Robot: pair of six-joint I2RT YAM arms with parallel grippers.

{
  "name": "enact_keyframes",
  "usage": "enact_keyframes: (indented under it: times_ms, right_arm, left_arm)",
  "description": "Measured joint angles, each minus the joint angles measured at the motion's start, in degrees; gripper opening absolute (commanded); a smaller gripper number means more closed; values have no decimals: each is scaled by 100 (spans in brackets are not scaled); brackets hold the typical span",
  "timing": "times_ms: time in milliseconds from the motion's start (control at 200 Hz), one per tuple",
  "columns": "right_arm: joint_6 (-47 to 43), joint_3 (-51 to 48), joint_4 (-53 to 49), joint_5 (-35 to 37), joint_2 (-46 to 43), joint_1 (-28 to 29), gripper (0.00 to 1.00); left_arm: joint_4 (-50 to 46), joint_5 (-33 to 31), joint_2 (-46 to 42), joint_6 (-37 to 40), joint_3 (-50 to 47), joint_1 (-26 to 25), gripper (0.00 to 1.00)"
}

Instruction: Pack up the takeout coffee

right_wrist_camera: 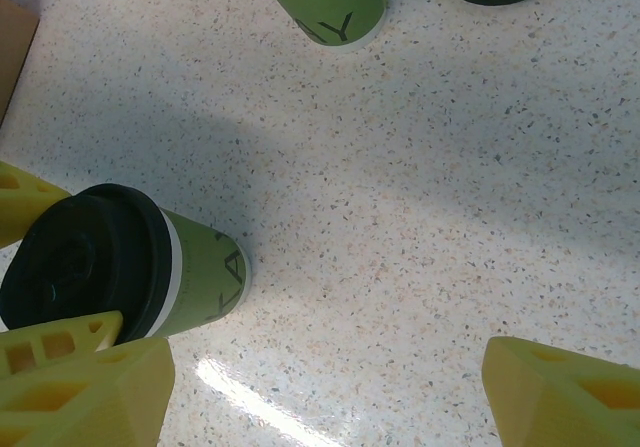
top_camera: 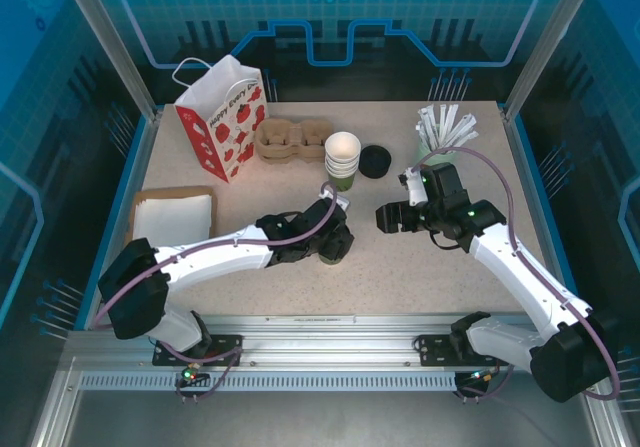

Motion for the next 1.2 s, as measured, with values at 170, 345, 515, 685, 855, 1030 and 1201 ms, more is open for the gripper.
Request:
enact_keyframes:
  times_ms: [170,345,515,685,855,1030,1201]
  right_arm:
    - [0,0,0,0,0,4,82]
    - [2,0,2,17,0,17,82]
    - [20,0,26,24,83,101,82]
    - [17,0,22,70,118,181,82]
    - [20,0,17,129,118,188,82]
    - [17,33,-24,157,118,192,82]
    - [17,92,-22,177,120,225,82]
  left_arm:
    - [240,-109,-85,0,-214,-37,66]
    - [485,-136,-155,-20,-402,-48,65]
    - [584,-146,-190,-61,-455,-52,65]
    - [575,-149,-223,-127,-459,-52,67]
    - [409,-146,-225,-160,-361,-50,72]
    - [127,-107,-197,-164,-205,-52,77]
    - [-153,-85,-74,-157,37,-52,80]
